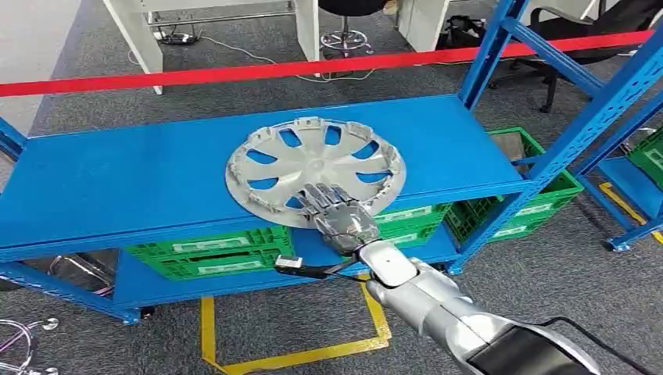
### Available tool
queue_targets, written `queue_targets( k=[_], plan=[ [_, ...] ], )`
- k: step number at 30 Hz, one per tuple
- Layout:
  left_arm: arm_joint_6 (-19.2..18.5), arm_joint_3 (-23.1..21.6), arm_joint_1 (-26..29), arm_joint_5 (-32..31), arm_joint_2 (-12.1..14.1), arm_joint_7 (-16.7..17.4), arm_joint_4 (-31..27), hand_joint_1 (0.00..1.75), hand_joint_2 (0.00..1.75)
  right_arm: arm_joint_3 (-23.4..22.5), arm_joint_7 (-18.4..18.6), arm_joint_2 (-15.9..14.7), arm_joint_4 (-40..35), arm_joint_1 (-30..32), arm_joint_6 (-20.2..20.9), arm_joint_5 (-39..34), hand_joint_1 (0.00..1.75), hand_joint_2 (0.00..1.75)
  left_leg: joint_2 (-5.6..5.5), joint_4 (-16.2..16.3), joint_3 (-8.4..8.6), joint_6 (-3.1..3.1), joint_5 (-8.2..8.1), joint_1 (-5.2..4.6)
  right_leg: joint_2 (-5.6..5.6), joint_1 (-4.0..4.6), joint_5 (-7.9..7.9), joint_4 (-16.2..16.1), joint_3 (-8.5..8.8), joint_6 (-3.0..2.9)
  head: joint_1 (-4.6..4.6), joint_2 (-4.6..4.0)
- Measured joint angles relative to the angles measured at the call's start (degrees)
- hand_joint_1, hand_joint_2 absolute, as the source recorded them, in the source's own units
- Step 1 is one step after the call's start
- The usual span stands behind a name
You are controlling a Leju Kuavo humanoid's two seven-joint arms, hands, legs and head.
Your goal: Take the parts from the cabinet and place them on the table.
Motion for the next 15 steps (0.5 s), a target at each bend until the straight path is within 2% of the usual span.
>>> queue_targets(
  k=[8, 15],
  plan=[
    [-0.22, 0.24, -0.07, 0.24, 0.00, -0.11, 0.00, 0.00, 0.00, 0.00, -1.38, 0.33, 5.31, -0.08, 0.00, -2.25, 0.00, 1.75, 0.00, 0.00, 0.00, 0.00, 0.00, 0.00, -0.01, 0.00, 0.00, 0.00, 0.02, 0.00, 0.00, 0.00],
    [-0.39, 0.26, -0.16, 0.17, -0.04, -0.09, 0.00, 0.00, 0.00, -0.07, -2.01, 0.70, 6.84, -0.20, -0.70, -4.83, 0.00, 1.75, 0.00, 0.00, 0.01, 0.00, 0.00, 0.00, -0.01, 0.00, 0.00, 0.00, 0.02, 0.00, 0.00, 0.00]
  ],
)
